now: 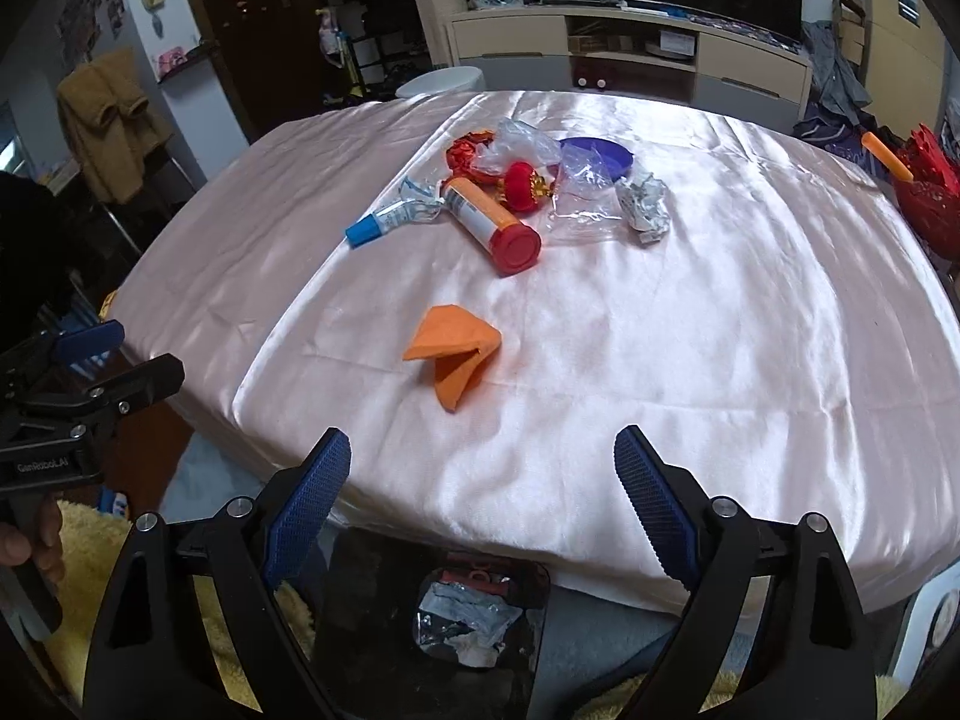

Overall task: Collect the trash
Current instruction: 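Grasp the orange folded piece with the right tool while the left tool grasps the blue-capped vial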

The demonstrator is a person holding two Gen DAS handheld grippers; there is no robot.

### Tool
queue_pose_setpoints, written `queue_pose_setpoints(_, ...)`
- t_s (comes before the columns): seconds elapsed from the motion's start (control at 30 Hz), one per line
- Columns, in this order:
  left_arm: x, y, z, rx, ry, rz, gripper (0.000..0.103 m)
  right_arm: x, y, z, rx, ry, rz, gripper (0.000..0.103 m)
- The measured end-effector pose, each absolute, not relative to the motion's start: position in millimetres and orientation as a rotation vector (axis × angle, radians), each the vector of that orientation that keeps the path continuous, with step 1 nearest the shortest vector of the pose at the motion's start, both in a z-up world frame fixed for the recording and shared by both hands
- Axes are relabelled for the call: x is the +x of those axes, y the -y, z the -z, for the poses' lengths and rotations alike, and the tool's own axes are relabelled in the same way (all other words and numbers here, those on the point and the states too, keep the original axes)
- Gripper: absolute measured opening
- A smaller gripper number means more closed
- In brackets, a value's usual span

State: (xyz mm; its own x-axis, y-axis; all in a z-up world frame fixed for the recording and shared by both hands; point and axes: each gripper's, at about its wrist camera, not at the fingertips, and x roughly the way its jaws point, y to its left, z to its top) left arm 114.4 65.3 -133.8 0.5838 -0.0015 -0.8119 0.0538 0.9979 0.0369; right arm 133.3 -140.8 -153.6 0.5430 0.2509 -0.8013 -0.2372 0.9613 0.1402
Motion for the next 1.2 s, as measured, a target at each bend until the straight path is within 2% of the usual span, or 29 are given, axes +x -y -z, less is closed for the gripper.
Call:
queue_pose_setpoints(0.13,134,-66,131,0.057,-0.944,0.043,0.095,151,128,163,0.014,-0.953,-0.306,0.065)
queue_pose_setpoints(0.43,183,-60,140,0.069,-0.975,0.080,0.094,181,114,186,-0.018,-0.976,-0.313,0.048)
queue_pose_setpoints(0.57,209,-49,147,0.112,-0.984,0.091,0.094,191,120,186,-0.030,-0.964,-0.311,0.046)
queue_pose_setpoints(0.67,227,-40,152,0.132,-0.983,0.122,0.086,202,128,186,-0.035,-0.968,-0.308,0.045)
queue_pose_setpoints(0.77,246,-32,161,0.158,-0.992,0.141,0.070,211,140,185,-0.028,-0.974,-0.301,0.045)
queue_pose_setpoints(0.83,258,-27,169,0.162,-1.011,0.149,0.056,217,147,184,-0.016,-0.973,-0.293,0.045)
queue_pose_setpoints(0.9,267,-26,176,0.147,-1.026,0.163,0.048,221,154,182,0.001,-0.972,-0.289,0.045)
queue_pose_setpoints(1.0,278,-24,182,0.128,-1.029,0.172,0.043,224,161,180,0.025,-0.969,-0.288,0.045)
queue_pose_setpoints(1.1,285,-21,190,0.134,-1.040,0.182,0.028,226,165,179,0.050,-0.970,-0.294,0.045)
queue_pose_setpoints(1.2,285,-18,193,0.146,-1.029,0.192,0.019,226,166,181,0.057,-0.976,-0.290,0.045)
